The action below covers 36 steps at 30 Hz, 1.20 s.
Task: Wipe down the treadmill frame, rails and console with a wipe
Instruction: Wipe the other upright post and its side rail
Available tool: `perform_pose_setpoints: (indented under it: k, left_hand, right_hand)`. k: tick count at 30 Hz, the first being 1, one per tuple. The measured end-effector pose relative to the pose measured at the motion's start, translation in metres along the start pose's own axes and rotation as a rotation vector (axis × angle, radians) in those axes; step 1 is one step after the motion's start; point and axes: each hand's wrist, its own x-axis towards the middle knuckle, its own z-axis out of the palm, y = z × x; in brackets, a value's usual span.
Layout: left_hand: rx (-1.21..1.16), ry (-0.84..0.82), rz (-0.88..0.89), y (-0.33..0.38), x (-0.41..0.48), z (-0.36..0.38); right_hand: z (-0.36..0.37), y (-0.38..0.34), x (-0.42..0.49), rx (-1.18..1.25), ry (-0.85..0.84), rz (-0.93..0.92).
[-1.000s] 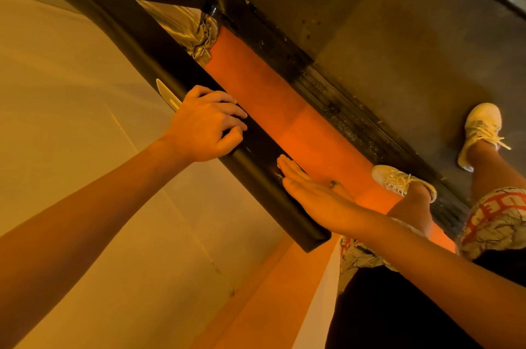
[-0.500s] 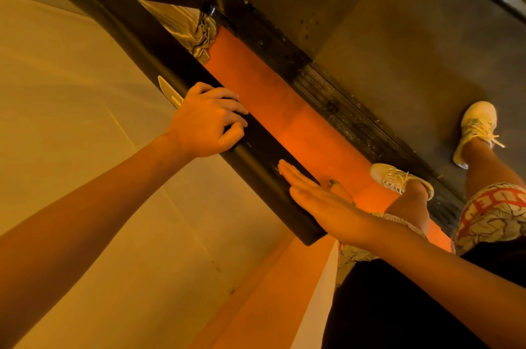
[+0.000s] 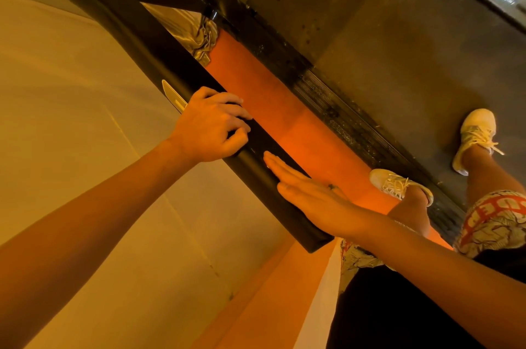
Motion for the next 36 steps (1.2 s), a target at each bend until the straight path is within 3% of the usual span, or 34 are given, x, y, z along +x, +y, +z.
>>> perform_pose_setpoints:
  k: [16,25,28,36]
  left_hand:
    - [0.001,0.021,0.014,0.001,0.0,-0.001]
    - [0.005,-0.013,-0.008,0.002,-0.001,-0.001]
    - [-0.001,-0.022,-0.012,0.002,0.0,-0.003]
    - [0.011,-0.004,0.011,0.001,-0.001,-0.001]
  right_hand:
    - [-0.003,-0.013,0.022,0.011,0.0,-0.054]
    - [-0.002,0.049,-0.01,0.013,0.014,0.049]
    - [-0.006,0.053,0.004,0.132,0.07,0.101]
    - [0.02,0.07,-0.015,0.169,0.076,0.078]
